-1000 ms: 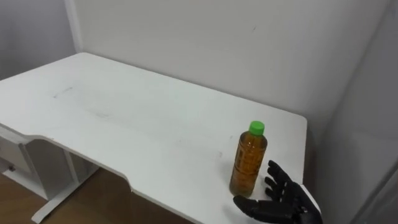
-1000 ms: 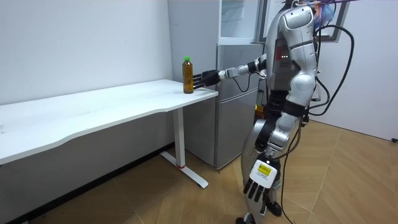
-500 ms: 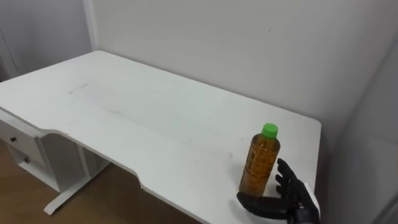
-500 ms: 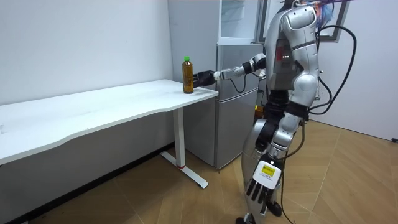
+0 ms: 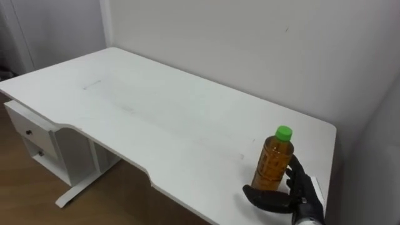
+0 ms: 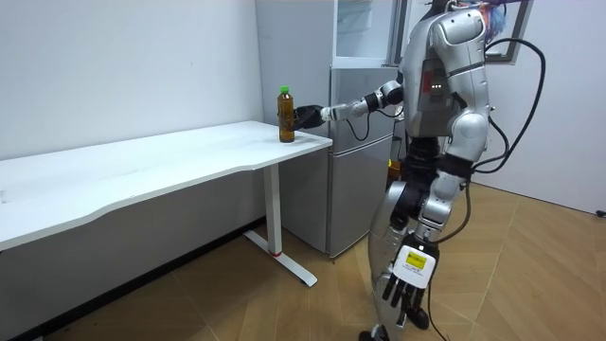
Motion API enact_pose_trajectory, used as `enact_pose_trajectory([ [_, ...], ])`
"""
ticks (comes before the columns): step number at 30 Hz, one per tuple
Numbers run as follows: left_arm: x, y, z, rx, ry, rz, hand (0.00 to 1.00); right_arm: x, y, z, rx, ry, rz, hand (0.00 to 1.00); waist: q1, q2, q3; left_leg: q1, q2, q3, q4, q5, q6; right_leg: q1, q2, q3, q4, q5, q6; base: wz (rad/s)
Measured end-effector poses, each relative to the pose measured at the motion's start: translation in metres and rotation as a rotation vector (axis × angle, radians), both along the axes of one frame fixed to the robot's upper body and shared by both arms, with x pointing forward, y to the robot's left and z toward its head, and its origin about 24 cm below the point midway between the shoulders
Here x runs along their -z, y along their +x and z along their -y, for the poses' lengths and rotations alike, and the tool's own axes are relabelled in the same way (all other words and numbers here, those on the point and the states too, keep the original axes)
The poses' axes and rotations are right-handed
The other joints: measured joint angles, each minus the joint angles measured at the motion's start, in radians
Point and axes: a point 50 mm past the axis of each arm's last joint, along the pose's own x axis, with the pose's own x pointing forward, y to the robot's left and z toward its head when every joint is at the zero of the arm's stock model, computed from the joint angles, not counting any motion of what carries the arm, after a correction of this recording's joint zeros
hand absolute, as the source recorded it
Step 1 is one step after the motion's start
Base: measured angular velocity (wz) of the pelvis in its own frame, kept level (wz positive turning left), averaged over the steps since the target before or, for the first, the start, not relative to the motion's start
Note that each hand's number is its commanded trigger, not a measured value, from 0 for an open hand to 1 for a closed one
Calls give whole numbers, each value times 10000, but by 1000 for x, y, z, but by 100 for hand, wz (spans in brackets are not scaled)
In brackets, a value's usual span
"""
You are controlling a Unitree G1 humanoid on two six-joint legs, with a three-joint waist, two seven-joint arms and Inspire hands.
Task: Put the bottle in the upper fridge
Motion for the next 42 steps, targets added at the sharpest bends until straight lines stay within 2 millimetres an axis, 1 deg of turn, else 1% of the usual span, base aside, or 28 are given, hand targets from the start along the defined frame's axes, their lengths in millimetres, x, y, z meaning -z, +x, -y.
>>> enact_pose_trajectory([
  [6,0,-1,-1,-31,-14,-23,0,1,0,-1,71,-51,-20,0,46,4,0,-10,-7,-87,76,17,-21,10,24,-16,-33,-1,0,2],
  [10,-1,-2,-2,-156,-23,-37,0,1,-1,-3,-36,-93,-52,0,65,-19,-16,-67,-11,-110,27,22,-32,12,50,-22,-116,1,-2,0],
  [12,-1,-3,-3,-159,-13,-53,0,2,-1,-5,-78,-65,-81,0,134,-49,-37,-42,-14,-108,-14,41,-38,14,49,-18,-121,4,-7,-2],
  [13,-1,-2,-3,-154,-16,-46,0,2,-1,-4,-11,11,-96,0,264,-72,-53,-17,-14,-99,-21,49,-42,16,48,-12,-121,4,-7,0],
  [15,-1,-4,-4,-174,-15,-75,0,2,-1,-3,92,120,-124,0,369,-124,-88,18,-19,-109,-12,75,-45,35,46,-21,-135,4,-7,2],
  [19,-1,-8,-4,-271,-88,-192,0,3,-1,-2,227,311,-176,0,545,-141,-92,69,-40,-171,-10,84,-45,110,37,-75,-149,3,-7,4],
  [24,-1,-7,-6,-340,-81,-159,0,6,0,1,458,640,-374,0,544,-158,-37,2,-100,-347,-43,133,-38,164,0,-236,-148,2,-7,10],
  [26,-1,-7,-6,-343,-78,-160,0,7,2,3,609,937,-490,0,561,-198,51,-55,-109,-360,-77,159,-36,122,-8,-256,-148,3,-8,4],
  [28,-1,-9,-7,-355,-66,-211,0,8,2,3,679,1150,-541,0,561,-229,63,-107,-122,-388,-74,168,-35,98,-13,-284,-149,3,-8,5],
  [30,-1,-10,-7,-362,-63,-224,0,8,2,3,732,1288,-566,0,565,-243,59,-145,-127,-408,-63,170,-33,81,-14,-316,-152,3,-8,6],
  [38,-2,-8,-7,-366,-25,-129,0,7,4,7,1266,2370,-533,0,556,-224,73,-150,-146,-468,-1,174,-29,156,-19,-329,-153,2,-5,2],
  [42,-3,-7,-5,-337,-48,7,0,7,4,7,1327,2514,-565,0,601,-190,88,-136,-152,-512,-7,174,-30,175,-18,-322,-152,0,-3,3],
])
